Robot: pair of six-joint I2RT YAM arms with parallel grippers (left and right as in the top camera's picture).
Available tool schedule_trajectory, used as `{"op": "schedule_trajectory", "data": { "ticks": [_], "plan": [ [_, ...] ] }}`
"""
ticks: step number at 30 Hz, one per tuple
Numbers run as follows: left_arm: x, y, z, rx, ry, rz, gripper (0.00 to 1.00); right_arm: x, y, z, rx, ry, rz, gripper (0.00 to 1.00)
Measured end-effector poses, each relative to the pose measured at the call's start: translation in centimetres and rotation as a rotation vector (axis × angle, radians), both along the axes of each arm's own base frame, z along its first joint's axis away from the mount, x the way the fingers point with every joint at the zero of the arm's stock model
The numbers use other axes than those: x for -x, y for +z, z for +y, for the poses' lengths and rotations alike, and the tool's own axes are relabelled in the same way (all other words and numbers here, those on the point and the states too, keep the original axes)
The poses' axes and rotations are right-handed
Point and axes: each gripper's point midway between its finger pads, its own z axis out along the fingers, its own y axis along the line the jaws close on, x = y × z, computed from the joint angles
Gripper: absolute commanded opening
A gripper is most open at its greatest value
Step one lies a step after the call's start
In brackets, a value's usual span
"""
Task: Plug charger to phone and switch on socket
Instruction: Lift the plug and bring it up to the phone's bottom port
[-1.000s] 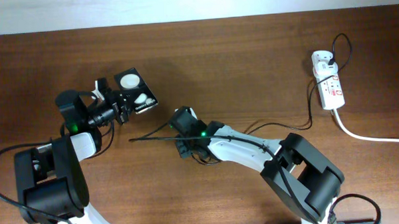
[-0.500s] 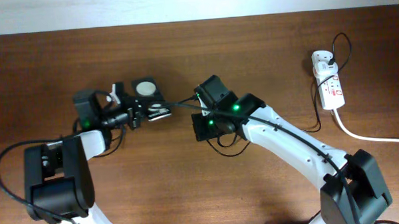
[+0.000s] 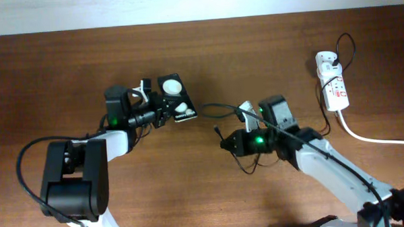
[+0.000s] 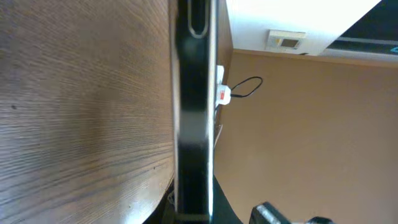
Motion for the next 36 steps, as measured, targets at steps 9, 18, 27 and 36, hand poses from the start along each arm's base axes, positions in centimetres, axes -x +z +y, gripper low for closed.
{"op": "schedule_trajectory", "data": {
  "ticks": [9, 18, 27, 36],
  "plan": [
    [-0.7, 2.1, -3.2, 0.028, 0.015, -0.075, 0.0, -1.2, 1.8, 1.6, -0.154, -0.02, -0.095, 0.04],
    [-1.9, 4.6, -4.8, 0.064, 0.008, -0.111, 0.0, -2.4, 3.1, 2.5, -0.18, -0.054, -0.158, 0.04],
    [-1.5, 4.8, -5.1, 0.076, -0.022, -0.108, 0.0, -3.8, 3.8, 2.3, -0.177, -0.097, -0.224, 0.04],
    [-1.4, 5.4, -5.2, 0.086, -0.034, -0.138, 0.0, -4.4, 3.3, 2.7, -0.197, -0.091, -0.227, 0.04]
  ]
}}
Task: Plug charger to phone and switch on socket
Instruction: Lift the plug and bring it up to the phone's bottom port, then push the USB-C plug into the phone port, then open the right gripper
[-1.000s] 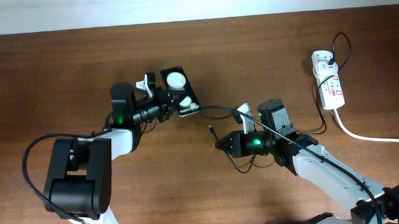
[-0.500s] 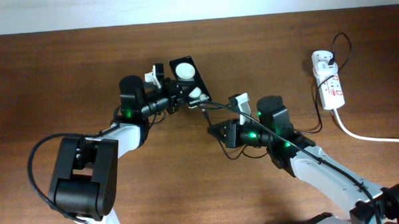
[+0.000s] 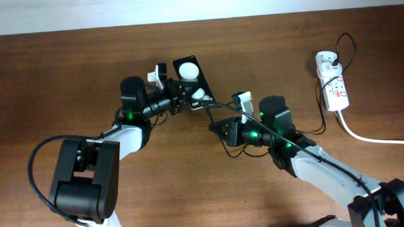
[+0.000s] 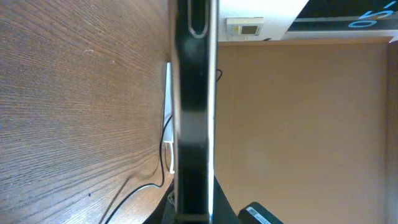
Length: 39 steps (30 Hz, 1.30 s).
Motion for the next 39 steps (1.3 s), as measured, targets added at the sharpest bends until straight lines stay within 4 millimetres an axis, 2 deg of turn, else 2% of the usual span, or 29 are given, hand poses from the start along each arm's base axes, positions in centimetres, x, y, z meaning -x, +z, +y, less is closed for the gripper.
{"op": "schedule_trajectory", "data": {
  "ticks": [39],
  "plan": [
    [0.18, 0.0, -0.36, 0.0, -0.008, 0.0, 0.0, 0.36, -0.11, 0.27, -0.024, 0.012, 0.039, 0.04]
  ]
}}
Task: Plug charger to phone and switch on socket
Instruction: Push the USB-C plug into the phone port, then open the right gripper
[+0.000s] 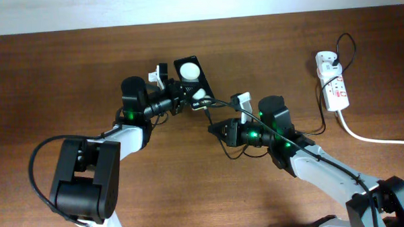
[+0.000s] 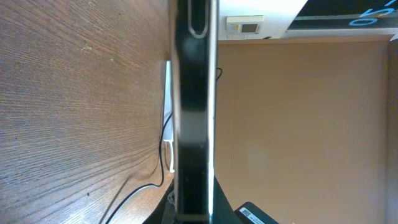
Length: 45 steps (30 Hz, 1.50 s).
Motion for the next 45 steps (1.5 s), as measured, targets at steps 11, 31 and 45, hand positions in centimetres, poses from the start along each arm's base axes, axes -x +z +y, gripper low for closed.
{"op": "schedule_trajectory", "data": {
  "ticks": [11, 31, 45],
  "plan": [
    [0.3, 0.3, -0.2, -0.022, -0.033, -0.076, 0.0, 0.0, 0.1, 0.0, -0.015, -0.016, 0.03, 0.04],
    [-0.4, 1.5, -0.9, -0.043, -0.033, -0.175, 0.0, -1.4, 0.4, -0.2, -0.023, -0.1, -0.01, 0.04],
    [2.1, 0.6, -3.6, -0.058, -0.146, -0.17, 0.0, -2.8, 1.3, -0.5, -0.04, -0.151, -0.061, 0.99]
  ]
}}
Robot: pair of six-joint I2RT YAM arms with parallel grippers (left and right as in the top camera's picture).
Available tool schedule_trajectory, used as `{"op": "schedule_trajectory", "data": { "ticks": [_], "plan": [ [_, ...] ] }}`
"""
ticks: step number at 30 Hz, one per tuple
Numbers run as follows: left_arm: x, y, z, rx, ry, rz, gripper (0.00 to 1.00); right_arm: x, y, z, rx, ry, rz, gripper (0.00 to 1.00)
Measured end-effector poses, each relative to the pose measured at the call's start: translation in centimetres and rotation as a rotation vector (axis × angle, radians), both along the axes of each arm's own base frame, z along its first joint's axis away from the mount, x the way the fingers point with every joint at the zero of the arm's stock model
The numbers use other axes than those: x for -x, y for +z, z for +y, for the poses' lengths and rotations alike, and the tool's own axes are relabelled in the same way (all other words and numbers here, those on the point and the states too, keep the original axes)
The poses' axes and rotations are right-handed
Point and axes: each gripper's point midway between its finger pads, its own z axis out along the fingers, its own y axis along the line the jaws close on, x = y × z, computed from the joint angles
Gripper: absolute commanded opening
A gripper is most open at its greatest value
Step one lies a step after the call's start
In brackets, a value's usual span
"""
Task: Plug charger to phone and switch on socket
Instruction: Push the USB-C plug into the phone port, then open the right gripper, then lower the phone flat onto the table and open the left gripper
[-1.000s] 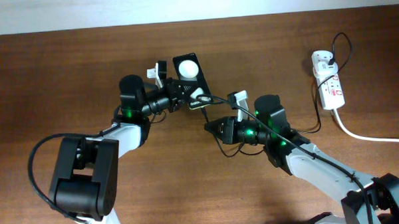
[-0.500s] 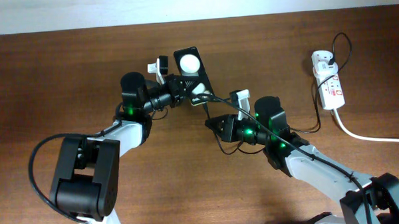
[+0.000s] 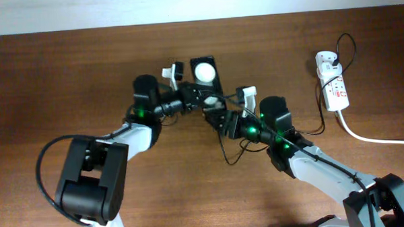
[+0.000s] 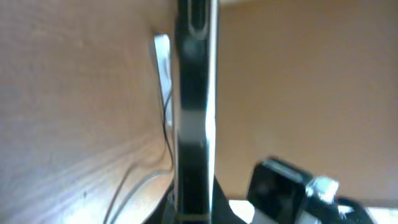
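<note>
In the overhead view my left gripper [image 3: 191,99] is shut on the black phone [image 3: 204,71], which carries a white round disc and is held up off the wooden table [image 3: 65,64]. The left wrist view shows the phone [image 4: 195,106] edge-on and blurred. My right gripper [image 3: 218,118] is shut on the charger plug, its tip right at the phone's lower end; whether the plug touches the port is hidden. The thin black charger cable [image 3: 225,150] loops below it. The white socket strip [image 3: 333,82] lies at the far right.
The socket strip's white lead [image 3: 371,138] runs off the right edge, and a black cable loop [image 3: 348,44] curls beside the strip. The right arm's black body [image 4: 286,186] shows close to the phone in the left wrist view.
My left gripper has carried the phone a little to the right. My right gripper has moved up and now sits against the phone's lower end, where before a small gap separated them.
At first the phone was held low at centre-left, far from my right gripper holding the cable. Then the phone stood higher and further right, with my right gripper closer below it, and stayed so. Now the two grippers meet at the phone's lower end.
</note>
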Motion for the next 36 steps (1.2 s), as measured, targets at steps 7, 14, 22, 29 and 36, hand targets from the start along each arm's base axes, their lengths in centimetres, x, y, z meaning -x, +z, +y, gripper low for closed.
{"op": "schedule_trajectory", "data": {
  "ticks": [7, 14, 22, 29, 36],
  "plan": [
    [-0.1, -0.1, 1.6, -0.001, -0.019, -0.022, 0.0, 3.8, -1.2, -2.7, 0.122, 0.063, 0.125, 0.99],
    [0.1, -5.1, 3.7, -0.139, 0.033, 0.114, 0.0, 7.7, 1.4, -7.6, 0.342, -0.039, 0.033, 0.99],
    [0.6, -11.0, 6.3, -0.425, 0.101, 0.102, 0.0, 8.0, -0.5, -9.4, 0.446, -0.091, 0.082, 0.99],
    [-0.2, -12.4, 7.8, -0.542, 0.162, 0.071, 0.0, 8.0, -0.5, -9.4, 0.448, -0.093, 0.083, 0.99],
    [-0.6, -13.5, 8.8, -0.606, 0.192, 0.086, 0.7, 8.0, -0.6, -9.4, 0.449, -0.093, 0.086, 0.99]
  ]
}}
